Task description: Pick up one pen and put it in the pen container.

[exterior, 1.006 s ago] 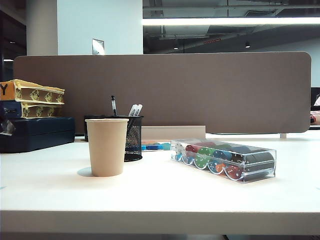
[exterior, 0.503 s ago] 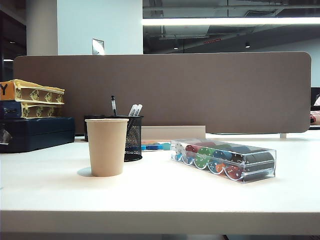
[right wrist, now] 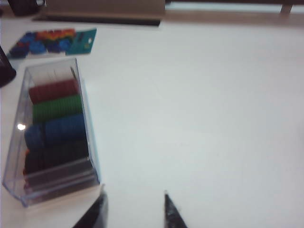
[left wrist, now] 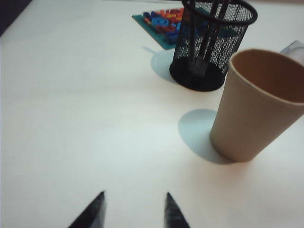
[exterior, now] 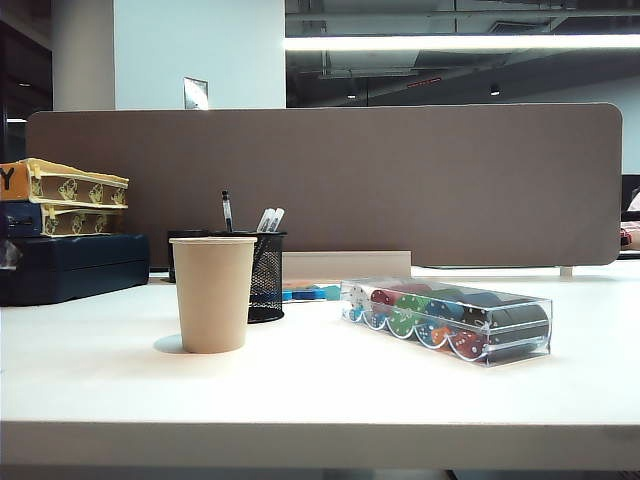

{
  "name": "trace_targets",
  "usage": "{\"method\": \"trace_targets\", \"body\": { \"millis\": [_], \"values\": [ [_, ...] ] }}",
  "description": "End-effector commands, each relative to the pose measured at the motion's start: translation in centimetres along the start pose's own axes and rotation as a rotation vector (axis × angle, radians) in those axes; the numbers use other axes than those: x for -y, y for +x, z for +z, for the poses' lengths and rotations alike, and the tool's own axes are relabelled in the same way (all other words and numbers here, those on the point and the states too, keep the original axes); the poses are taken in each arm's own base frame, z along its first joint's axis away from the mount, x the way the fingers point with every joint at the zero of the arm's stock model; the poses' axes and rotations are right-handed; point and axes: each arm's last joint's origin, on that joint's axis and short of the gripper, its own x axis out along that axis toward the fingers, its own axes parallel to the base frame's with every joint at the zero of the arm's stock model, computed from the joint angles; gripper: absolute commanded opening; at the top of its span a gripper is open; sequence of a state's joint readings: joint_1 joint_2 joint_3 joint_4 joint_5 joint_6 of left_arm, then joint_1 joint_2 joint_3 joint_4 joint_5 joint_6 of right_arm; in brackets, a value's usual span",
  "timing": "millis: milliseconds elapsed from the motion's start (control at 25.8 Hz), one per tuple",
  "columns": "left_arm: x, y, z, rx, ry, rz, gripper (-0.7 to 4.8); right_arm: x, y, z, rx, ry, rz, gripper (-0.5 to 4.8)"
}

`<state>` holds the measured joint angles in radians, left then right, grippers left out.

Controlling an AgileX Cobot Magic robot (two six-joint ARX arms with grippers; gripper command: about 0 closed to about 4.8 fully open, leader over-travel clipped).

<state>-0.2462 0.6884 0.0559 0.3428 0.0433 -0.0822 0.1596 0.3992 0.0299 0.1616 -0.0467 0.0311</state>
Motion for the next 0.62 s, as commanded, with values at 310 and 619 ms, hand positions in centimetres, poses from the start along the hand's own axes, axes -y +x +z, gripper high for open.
{"method": "trace_targets", "body": {
  "millis": [310, 619],
  "values": [
    [0.1, -0.1, 1.0, 0.103, 0.0, -0.012, 1.52, -0.3, -0.1, 1.1, 0.095, -0.005, 0.09, 1.48],
    [0.1, -0.1, 1.4, 0.139, 0.002, -0.013, 1.52, -0.3, -0.3, 2.4, 0.238, -0.018, 0.093, 1.48]
  ]
}}
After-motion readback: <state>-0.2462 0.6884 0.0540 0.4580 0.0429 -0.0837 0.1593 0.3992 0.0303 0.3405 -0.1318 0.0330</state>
